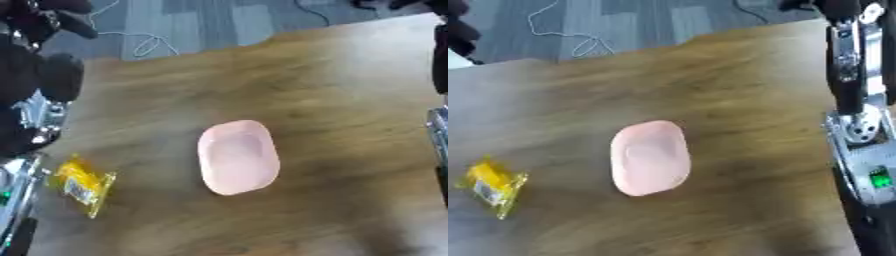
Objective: Pick up objects on the table and place them in the box.
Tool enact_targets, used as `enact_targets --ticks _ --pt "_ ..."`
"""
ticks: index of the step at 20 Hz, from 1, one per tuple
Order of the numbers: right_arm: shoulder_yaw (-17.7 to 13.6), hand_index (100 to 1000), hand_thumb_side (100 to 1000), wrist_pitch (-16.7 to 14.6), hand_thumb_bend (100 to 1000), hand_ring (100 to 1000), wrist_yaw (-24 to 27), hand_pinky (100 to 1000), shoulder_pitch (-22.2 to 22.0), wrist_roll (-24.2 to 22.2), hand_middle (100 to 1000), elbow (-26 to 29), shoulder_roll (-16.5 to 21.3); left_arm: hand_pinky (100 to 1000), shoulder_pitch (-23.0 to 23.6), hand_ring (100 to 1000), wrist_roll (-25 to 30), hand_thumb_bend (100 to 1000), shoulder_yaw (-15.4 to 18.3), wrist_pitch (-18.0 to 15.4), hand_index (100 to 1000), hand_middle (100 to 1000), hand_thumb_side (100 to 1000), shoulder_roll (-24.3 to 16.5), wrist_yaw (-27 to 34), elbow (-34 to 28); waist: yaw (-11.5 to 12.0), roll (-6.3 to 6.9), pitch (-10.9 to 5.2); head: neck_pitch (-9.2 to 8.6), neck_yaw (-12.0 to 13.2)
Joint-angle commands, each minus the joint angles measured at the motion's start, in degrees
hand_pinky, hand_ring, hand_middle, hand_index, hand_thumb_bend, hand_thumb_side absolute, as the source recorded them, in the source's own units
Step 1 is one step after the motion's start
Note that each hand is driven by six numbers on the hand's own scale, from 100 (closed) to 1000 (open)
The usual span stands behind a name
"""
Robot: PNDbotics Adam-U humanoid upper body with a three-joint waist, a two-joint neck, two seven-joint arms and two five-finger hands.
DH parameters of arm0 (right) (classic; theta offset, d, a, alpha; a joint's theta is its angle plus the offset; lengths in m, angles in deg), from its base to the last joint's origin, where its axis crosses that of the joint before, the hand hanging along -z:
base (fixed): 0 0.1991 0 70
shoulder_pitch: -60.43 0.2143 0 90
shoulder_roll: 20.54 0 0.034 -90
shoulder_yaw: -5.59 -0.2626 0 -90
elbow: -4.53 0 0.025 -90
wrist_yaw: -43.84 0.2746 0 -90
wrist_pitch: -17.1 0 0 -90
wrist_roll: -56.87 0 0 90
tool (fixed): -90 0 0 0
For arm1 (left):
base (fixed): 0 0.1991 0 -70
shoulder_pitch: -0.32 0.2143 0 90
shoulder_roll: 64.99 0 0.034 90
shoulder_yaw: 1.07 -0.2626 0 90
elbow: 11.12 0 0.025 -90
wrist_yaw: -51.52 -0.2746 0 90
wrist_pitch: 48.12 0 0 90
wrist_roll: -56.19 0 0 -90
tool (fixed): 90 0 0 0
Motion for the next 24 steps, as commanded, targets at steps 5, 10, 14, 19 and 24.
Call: enact_targets --ticks 5,10,14,19,24 --pt "-0.13 836 926 0.71 100 686 -0.02 553 -0.18 -0.19 753 0.45 0.92 559 -0.92 708 16.43 742 -1.42 3.62 833 763 409 -10.51 -9.69 -0.92 0.21 0.39 -1.26 -0.93 -0.98" --pt "-0.04 836 926 0.76 100 686 0.02 553 -0.18 -0.3 753 0.45 1.16 726 -1.28 797 27.88 938 -2.72 2.37 886 821 186 -15.79 -15.42 -0.92 0.05 0.64 -1.32 -0.82 -1.06" --pt "0.06 836 925 0.79 100 686 0.05 553 -0.21 -0.46 753 0.45 1.33 779 -1.47 831 37.17 972 -3.53 0.72 906 849 239 -19.91 -17.75 -0.92 0.02 0.92 -1.39 -0.71 -1.09" --pt "0.22 836 925 0.82 100 686 0.13 554 -0.27 -0.71 753 0.45 1.56 825 -2.07 860 43.22 983 -4.18 0.63 929 880 263 -25.61 -20.95 -0.92 0.15 1.37 -1.48 -0.58 -1.27" --pt "0.38 837 925 0.86 100 687 0.19 554 -0.35 -0.96 753 0.45 1.92 858 -2.31 881 47.7 988 -5.97 -0.96 940 897 247 -30.64 -23.67 -0.92 -0.06 1.83 -1.57 -0.35 -1.25"
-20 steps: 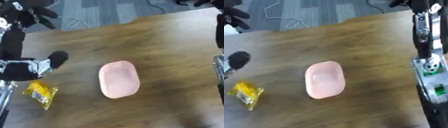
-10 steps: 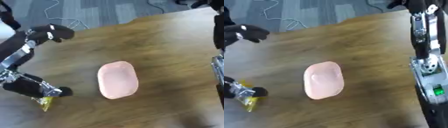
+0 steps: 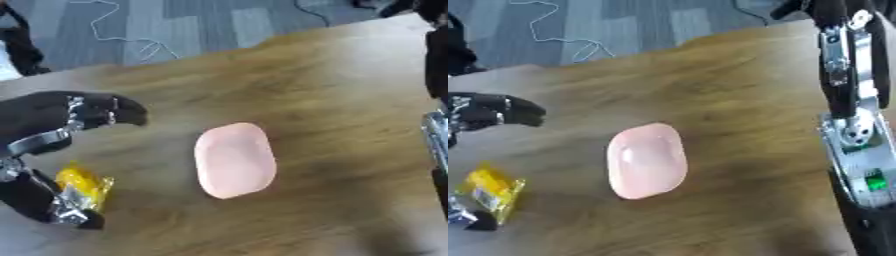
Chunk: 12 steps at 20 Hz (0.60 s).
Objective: Pick up objects on the table and place them in the box.
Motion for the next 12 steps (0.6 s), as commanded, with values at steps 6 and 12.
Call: enact_targets --ticks 6,12 --pt "0.15 837 925 0.05 100 687 0.2 554 0.14 -0.47 753 0.45 1.56 858 -0.88 886 5.52 987 -0.98 -0.52 943 902 253 -6.38 -1.81 -0.76 -0.03 0.28 -1.26 0.03 -0.81" --pt "0.04 837 924 -0.01 100 687 0.27 554 0.02 -0.42 753 0.45 1.5 796 -0.99 850 6.79 973 -1.14 1.24 914 873 254 -6.16 -2.36 -0.76 -0.1 0.51 -1.18 0.03 -0.78"
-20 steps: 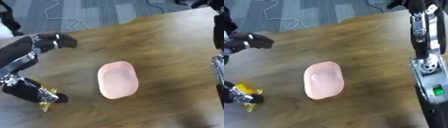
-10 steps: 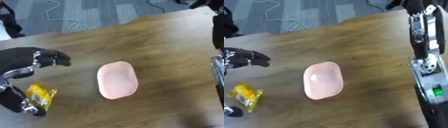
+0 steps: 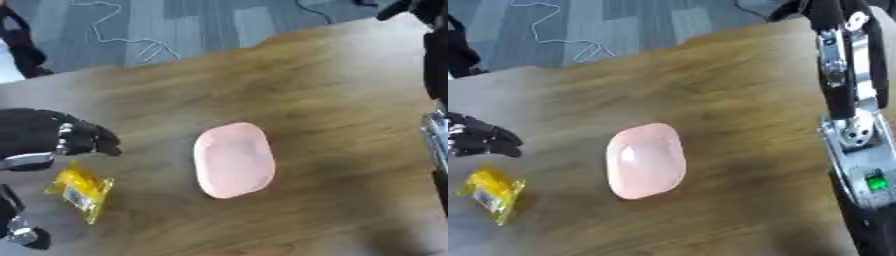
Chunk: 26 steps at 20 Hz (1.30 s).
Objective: Pick up objects on the table and place them in the box.
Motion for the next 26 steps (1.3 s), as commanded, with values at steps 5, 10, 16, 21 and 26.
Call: enact_targets --ticks 5,10,16,21,26 --pt "-0.44 837 924 -0.13 100 688 0.22 555 0.33 0.06 753 0.45 1.31 626 -1.81 689 -4.34 948 0.86 1.29 841 737 257 2.19 -1.76 2.17 -0.09 -0.35 -1.18 -0.08 -0.84" --pt "-0.6 837 924 -0.19 100 688 0.23 555 0.38 0.26 753 0.45 1.16 606 -2.32 665 -8.44 943 0.03 0.74 826 706 266 5.79 -2.71 8.52 -0.48 -0.35 -1.23 -0.02 -0.83" --pt "-0.64 835 923 -0.35 100 687 0.39 554 0.51 0.54 750 0.45 1.07 587 -2.96 637 -9.63 930 -0.83 -1.74 810 654 239 7.72 -1.92 13.37 -0.49 -0.33 -1.08 0.06 -0.61" --pt "-0.62 833 922 -0.39 100 687 0.46 554 0.58 0.61 750 0.45 1.13 594 -3.04 639 -9.45 925 -1.33 -3.08 808 659 222 7.64 -2.7 15.83 -0.55 -0.27 -0.85 0.21 -0.61" --pt "-0.53 832 922 -0.38 100 687 0.47 554 0.61 0.5 751 0.45 1.29 620 -2.59 659 -7.6 929 -2.24 -3.86 818 681 224 5.44 -3.2 17.05 -0.57 -0.09 -0.75 0.44 -0.63"
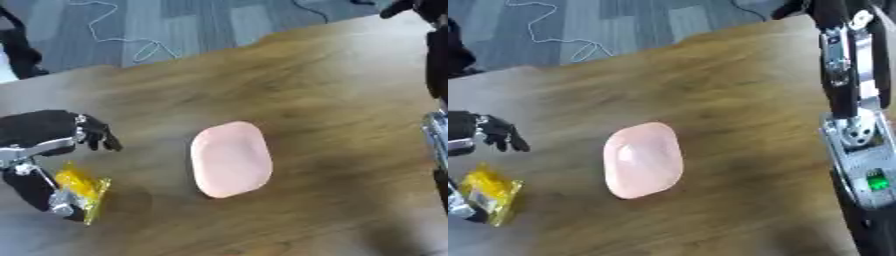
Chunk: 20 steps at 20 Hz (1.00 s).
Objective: Pick up objects on the table and place them in the box.
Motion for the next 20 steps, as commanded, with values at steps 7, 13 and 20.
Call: enact_targets --ticks 7,13,20 --pt "-0.19 833 922 -0.01 100 687 0.21 554 0.64 0.01 751 0.45 1.1 627 0.11 667 2.32 947 -0.13 -0.81 825 691 259 -3.35 -1.85 0.62 0.42 0.0 -0.67 0.02 -0.4" --pt "-0.24 832 922 -0.08 100 687 0.32 554 0.76 0.02 751 0.45 1.02 619 0.16 660 2.72 949 -1.14 -1.55 821 683 264 -2.21 -2.75 2.47 0.12 -0.24 -0.52 -0.05 -0.32" --pt "-0.28 832 923 -0.18 100 687 0.31 553 0.93 0.02 751 0.45 0.92 599 1.02 644 1.18 925 -0.83 -1.18 812 668 276 0.58 -2.12 4.0 0.06 -0.57 -0.32 -0.08 -0.44"
